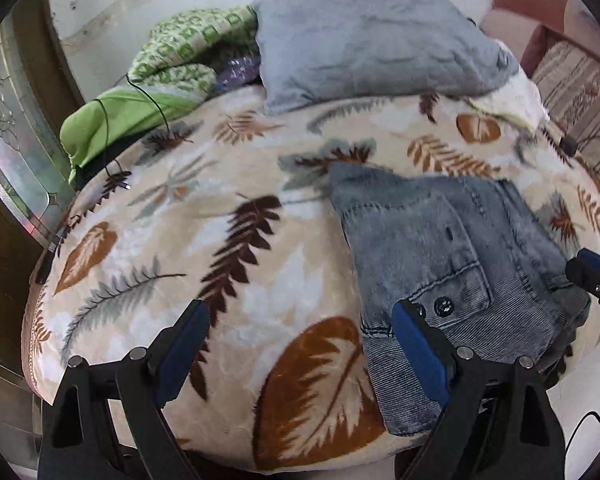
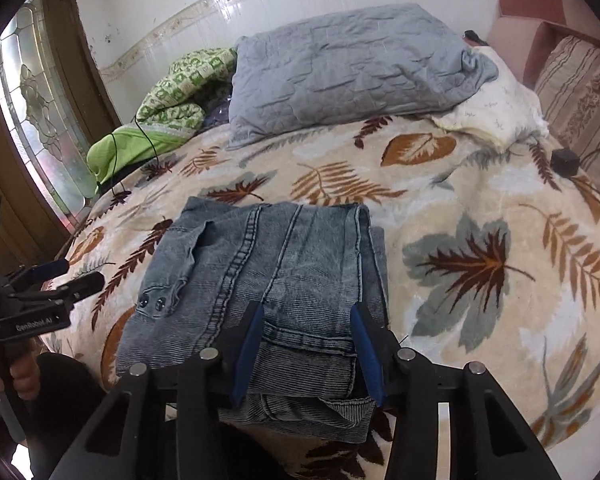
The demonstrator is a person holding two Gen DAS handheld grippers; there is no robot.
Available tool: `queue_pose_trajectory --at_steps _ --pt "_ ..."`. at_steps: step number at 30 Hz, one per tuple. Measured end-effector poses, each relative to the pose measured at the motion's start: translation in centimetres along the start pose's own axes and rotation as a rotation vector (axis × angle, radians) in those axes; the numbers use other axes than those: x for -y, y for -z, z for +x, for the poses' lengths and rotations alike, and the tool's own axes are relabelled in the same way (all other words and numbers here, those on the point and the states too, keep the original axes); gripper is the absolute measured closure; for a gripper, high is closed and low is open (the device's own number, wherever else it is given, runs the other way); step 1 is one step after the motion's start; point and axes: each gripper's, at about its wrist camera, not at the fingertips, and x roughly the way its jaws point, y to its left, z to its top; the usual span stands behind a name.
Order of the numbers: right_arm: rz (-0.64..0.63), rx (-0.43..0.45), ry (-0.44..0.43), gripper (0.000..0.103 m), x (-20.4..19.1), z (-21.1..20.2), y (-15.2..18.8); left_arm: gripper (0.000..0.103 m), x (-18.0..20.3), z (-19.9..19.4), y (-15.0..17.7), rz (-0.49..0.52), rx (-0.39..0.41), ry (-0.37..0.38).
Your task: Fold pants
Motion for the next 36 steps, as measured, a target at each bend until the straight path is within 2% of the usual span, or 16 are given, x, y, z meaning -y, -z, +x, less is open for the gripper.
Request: queue_pose_trajectory --at_steps 3,6,9,13,18,22,26,36 --pt "-0.009 -0.025 -0.020 0.057 -0.4 1.0 0.2 0.011 0.7 0.9 0.3 0.015 -0.025 0.015" --pt "-0.029 -0.093 -0.012 0.057 -0.8 2.7 1.0 0.011 2.1 3.0 1.5 0.065 -0.105 0.042" --pt "-0.050 -0.087 -0.013 0.057 -0.9 3.1 2.0 0.010 2.8 3.3 2.8 0.078 -0.064 0.023" --pt "-0.046 -0.093 -0.022 0.057 -0.6 2.6 2.1 0.011 2.6 2.7 2.4 0.087 -0.067 0.013" --pt "0.010 -0.025 -0.077 0.056 0.0 -0.3 0.8 0.011 1.7 -0.6 1.0 0.080 0.024 -0.037" --pt "-0.008 0.055 -0.057 0.056 -0.3 -3.2 -0.5 0.011 0.8 -3.2 0.1 0.060 0.095 -0.050" --pt "-0.015 0.116 -0.058 0.049 -1.0 -5.4 -1.5 0.011 0.0 -5.8 -0.7 0.045 0.161 -0.051" --pt "-0.053 0.149 -0.058 0.049 -3.3 -7.2 -2.2 0.010 -0.9 -9.8 -0.8 0.024 0.242 -0.022"
